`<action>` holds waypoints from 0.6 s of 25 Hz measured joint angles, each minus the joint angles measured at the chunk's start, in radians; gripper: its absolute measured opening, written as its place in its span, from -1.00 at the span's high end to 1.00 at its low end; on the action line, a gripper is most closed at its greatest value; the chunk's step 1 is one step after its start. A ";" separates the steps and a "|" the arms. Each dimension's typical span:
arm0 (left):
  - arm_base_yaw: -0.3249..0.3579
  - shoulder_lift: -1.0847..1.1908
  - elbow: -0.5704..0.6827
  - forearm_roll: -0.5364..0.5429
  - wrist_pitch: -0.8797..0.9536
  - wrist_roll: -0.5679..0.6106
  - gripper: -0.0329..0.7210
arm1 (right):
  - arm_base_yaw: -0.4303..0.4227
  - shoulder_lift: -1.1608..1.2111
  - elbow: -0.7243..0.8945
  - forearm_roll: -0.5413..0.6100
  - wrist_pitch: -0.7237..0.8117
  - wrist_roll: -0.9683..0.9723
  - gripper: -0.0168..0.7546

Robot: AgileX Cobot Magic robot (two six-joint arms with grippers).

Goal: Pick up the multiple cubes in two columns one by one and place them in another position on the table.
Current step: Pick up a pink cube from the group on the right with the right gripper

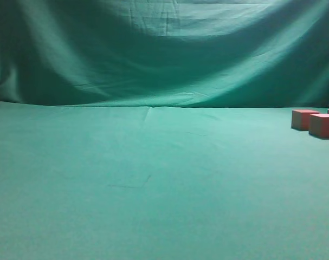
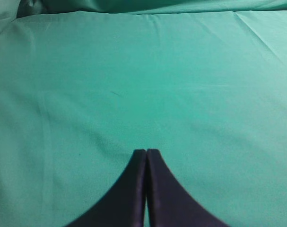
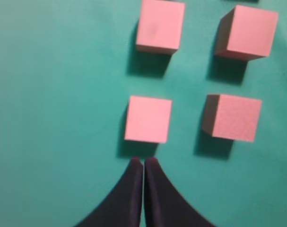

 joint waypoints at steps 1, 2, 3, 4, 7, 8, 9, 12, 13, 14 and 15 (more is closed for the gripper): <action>0.000 0.000 0.000 0.000 0.000 0.000 0.91 | 0.010 0.023 0.000 -0.041 -0.008 0.041 0.96; 0.000 0.000 0.000 0.000 0.000 0.000 0.91 | 0.014 0.041 0.000 -0.074 -0.016 0.071 0.96; 0.000 0.000 0.000 0.000 0.000 0.000 0.91 | 0.016 0.060 0.000 -0.095 -0.021 0.088 0.96; 0.000 0.000 0.000 0.000 0.000 0.000 0.91 | 0.017 0.076 -0.001 -0.115 -0.032 0.099 0.96; 0.000 0.000 0.000 0.000 0.000 0.000 0.91 | 0.018 0.106 -0.002 -0.130 -0.082 0.110 0.96; 0.000 0.000 0.000 0.000 0.000 0.000 0.91 | 0.018 0.116 -0.002 -0.132 -0.101 0.113 0.83; 0.000 0.000 0.000 0.000 0.000 0.000 0.91 | 0.018 0.121 -0.002 -0.132 -0.117 0.115 0.83; 0.000 0.000 0.000 0.000 0.000 0.000 0.91 | 0.018 0.130 -0.005 -0.132 -0.144 0.117 0.34; 0.000 0.000 0.000 0.000 0.000 0.000 0.91 | 0.018 0.130 -0.005 -0.132 -0.149 0.119 0.14; 0.000 0.000 0.000 0.000 0.000 0.000 0.91 | 0.018 0.130 -0.005 -0.132 -0.149 0.119 0.00; 0.000 0.000 0.000 0.000 0.000 0.000 0.91 | 0.018 0.130 -0.005 -0.130 -0.149 0.123 -0.12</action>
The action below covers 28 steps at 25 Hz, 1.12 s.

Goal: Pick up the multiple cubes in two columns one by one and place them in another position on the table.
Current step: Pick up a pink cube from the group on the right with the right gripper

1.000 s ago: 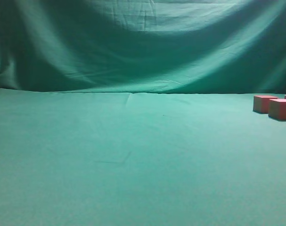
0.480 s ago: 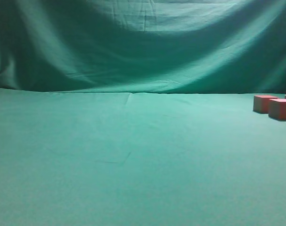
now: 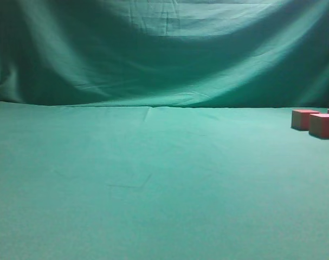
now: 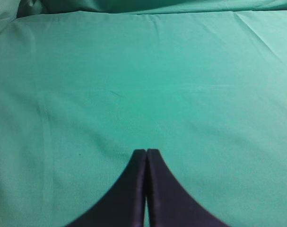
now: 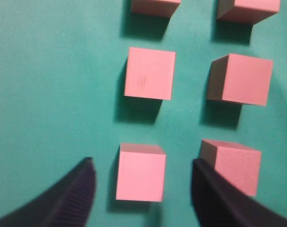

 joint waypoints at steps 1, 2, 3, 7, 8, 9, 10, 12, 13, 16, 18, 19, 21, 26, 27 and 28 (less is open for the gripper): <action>0.000 0.000 0.000 0.000 0.000 0.000 0.91 | 0.000 0.000 0.000 0.007 0.000 0.010 -0.27; 0.000 0.000 0.000 0.000 0.000 0.000 0.91 | 0.000 0.000 0.000 0.017 0.000 0.015 -0.34; 0.000 0.000 0.000 0.000 0.000 0.000 0.91 | 0.000 0.000 0.000 0.025 0.000 0.019 -0.31; 0.000 0.000 0.000 0.000 0.000 0.000 0.91 | 0.000 0.012 0.000 0.036 -0.002 0.023 -0.38; 0.000 0.000 0.000 0.000 0.000 0.000 0.91 | 0.000 0.024 0.000 0.036 -0.002 0.023 -0.38; 0.000 0.000 0.000 0.000 0.000 0.000 0.91 | 0.000 0.035 0.000 0.036 -0.002 0.023 -0.38; 0.000 0.000 0.000 0.000 0.000 0.000 0.91 | 0.000 0.048 0.000 0.036 -0.002 0.023 -0.38; 0.000 0.000 0.000 0.000 0.000 0.000 0.91 | 0.000 0.073 0.000 0.036 -0.009 0.023 -0.38; 0.000 0.000 0.000 0.000 0.000 0.000 0.91 | 0.000 0.086 0.000 0.036 -0.016 0.023 -0.38; 0.000 0.000 0.000 0.000 0.000 0.000 0.91 | 0.000 0.124 0.000 0.036 -0.041 0.030 -0.38; 0.000 0.000 0.000 0.000 0.000 0.000 0.91 | 0.000 0.150 0.000 0.036 -0.053 0.032 -0.38; 0.000 0.000 0.000 0.000 0.000 0.000 0.91 | 0.000 0.161 0.000 0.036 -0.060 0.032 -0.38; 0.000 0.000 0.000 0.000 0.000 0.000 0.91 | 0.000 0.182 0.000 0.036 -0.074 0.033 -0.38; 0.000 0.000 0.000 0.000 0.000 0.000 0.91 | 0.000 0.204 -0.001 0.036 -0.081 0.035 -0.09; 0.000 0.000 0.000 0.000 0.000 0.000 0.91 | 0.000 0.204 -0.002 0.036 -0.081 0.035 0.04; 0.000 0.000 0.000 0.000 0.000 0.000 0.91 | 0.000 0.204 -0.002 0.036 -0.081 0.035 0.15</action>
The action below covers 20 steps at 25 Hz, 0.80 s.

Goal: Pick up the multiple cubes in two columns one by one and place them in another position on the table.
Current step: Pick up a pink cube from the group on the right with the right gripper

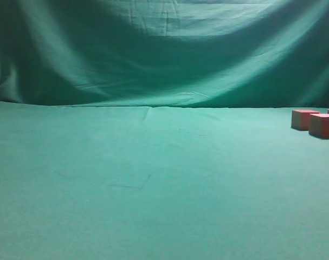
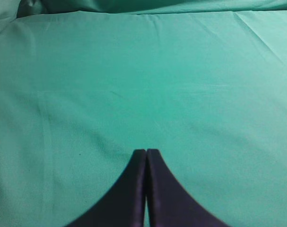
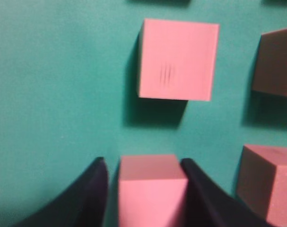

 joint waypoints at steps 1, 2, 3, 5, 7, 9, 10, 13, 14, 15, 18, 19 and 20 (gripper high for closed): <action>0.000 0.000 0.000 0.000 0.000 0.000 0.91 | 0.000 0.000 -0.002 0.000 0.002 0.002 0.27; 0.000 0.000 0.000 0.000 0.000 0.000 0.91 | 0.000 0.000 -0.001 0.000 0.002 0.002 0.31; 0.000 0.000 0.000 0.000 0.000 0.000 0.91 | 0.000 0.000 -0.001 0.000 0.002 0.002 0.28; 0.000 0.000 0.000 0.000 0.000 0.000 0.91 | 0.000 0.000 -0.001 0.000 0.002 0.002 0.28; 0.000 0.000 0.000 0.000 0.000 0.000 0.91 | 0.000 0.000 -0.012 0.000 0.016 0.002 0.28; 0.000 0.000 0.000 0.000 0.000 0.000 0.91 | 0.000 0.000 -0.041 0.000 0.061 -0.016 0.28; 0.000 0.000 0.000 0.000 0.000 0.000 0.91 | 0.000 0.000 -0.064 0.000 0.097 -0.029 0.28; 0.000 0.000 0.000 0.000 0.000 0.000 0.91 | 0.000 0.000 -0.145 0.024 0.204 -0.099 0.28; 0.000 0.000 0.000 0.000 0.000 0.000 0.91 | 0.000 0.000 -0.176 0.037 0.231 -0.124 0.28; 0.000 0.000 0.000 0.000 0.000 0.000 0.91 | 0.000 0.000 -0.208 0.057 0.260 -0.156 0.28; 0.000 0.000 0.000 0.000 0.000 0.000 0.91 | 0.011 0.000 -0.294 0.106 0.316 -0.236 0.28; 0.000 0.000 0.000 0.000 0.000 0.000 0.91 | 0.023 0.000 -0.323 0.116 0.322 -0.258 0.28; 0.000 0.000 0.000 0.000 0.000 0.000 0.91 | 0.039 0.000 -0.345 0.120 0.328 -0.278 0.28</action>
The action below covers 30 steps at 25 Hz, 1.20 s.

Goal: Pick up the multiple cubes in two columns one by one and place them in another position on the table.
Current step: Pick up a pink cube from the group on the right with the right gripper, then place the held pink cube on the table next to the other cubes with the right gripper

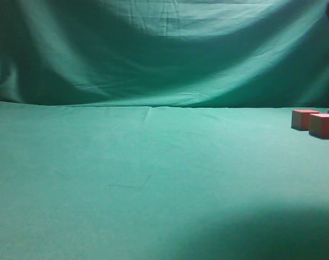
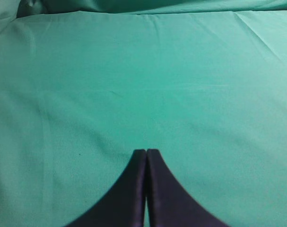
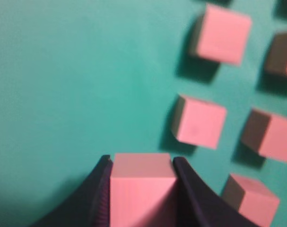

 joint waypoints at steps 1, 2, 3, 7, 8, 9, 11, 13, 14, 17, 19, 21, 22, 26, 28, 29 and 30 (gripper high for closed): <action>0.000 0.000 0.000 0.000 0.000 0.000 0.91 | 0.015 0.000 -0.026 0.004 0.002 -0.017 0.28; 0.000 0.000 0.000 0.000 0.000 0.000 0.91 | 0.035 0.000 -0.053 0.005 0.002 -0.041 0.28; 0.000 0.000 0.000 0.000 0.000 0.000 0.91 | 0.055 0.000 -0.075 0.007 0.000 -0.070 0.28; 0.000 0.000 0.000 0.000 0.000 0.000 0.91 | 0.107 0.013 -0.175 0.018 0.000 -0.125 0.28; 0.000 0.000 0.000 0.000 0.000 0.000 0.91 | 0.112 0.025 -0.205 0.019 0.005 -0.130 0.28; 0.000 0.000 0.000 0.000 0.000 0.000 0.91 | 0.112 0.040 -0.237 0.019 0.018 -0.140 0.28; 0.000 0.000 0.000 0.000 0.000 0.000 0.91 | 0.112 0.078 -0.294 0.015 0.054 -0.185 0.28; 0.000 0.000 0.000 0.000 0.000 0.000 0.91 | 0.112 0.129 -0.358 0.015 0.085 -0.229 0.28; 0.000 0.000 0.000 0.000 0.000 0.000 0.91 | 0.112 0.152 -0.383 0.015 0.094 -0.250 0.28; 0.000 0.000 0.000 0.000 0.000 0.000 0.91 | 0.112 0.238 -0.471 0.015 0.111 -0.289 0.28; 0.000 0.000 0.000 0.000 0.000 0.000 0.91 | 0.112 0.292 -0.518 0.015 0.117 -0.308 0.28; 0.000 0.000 0.000 0.000 0.000 0.000 0.91 | 0.112 0.350 -0.562 0.019 0.119 -0.323 0.28; 0.000 0.000 0.000 0.000 0.000 0.000 0.91 | 0.112 0.374 -0.587 0.026 0.119 -0.330 0.28; 0.000 0.000 0.000 0.000 0.000 0.000 0.91 | 0.112 0.476 -0.672 0.080 0.121 -0.383 0.28; 0.000 0.000 0.000 0.000 0.000 0.000 0.91 | 0.112 0.519 -0.707 0.108 0.121 -0.412 0.28; 0.000 0.000 0.000 0.000 0.000 0.000 0.91 | 0.112 0.534 -0.724 0.115 0.121 -0.423 0.28; 0.000 0.000 0.000 0.000 0.000 0.000 0.91 | 0.112 0.552 -0.740 0.120 0.121 -0.430 0.28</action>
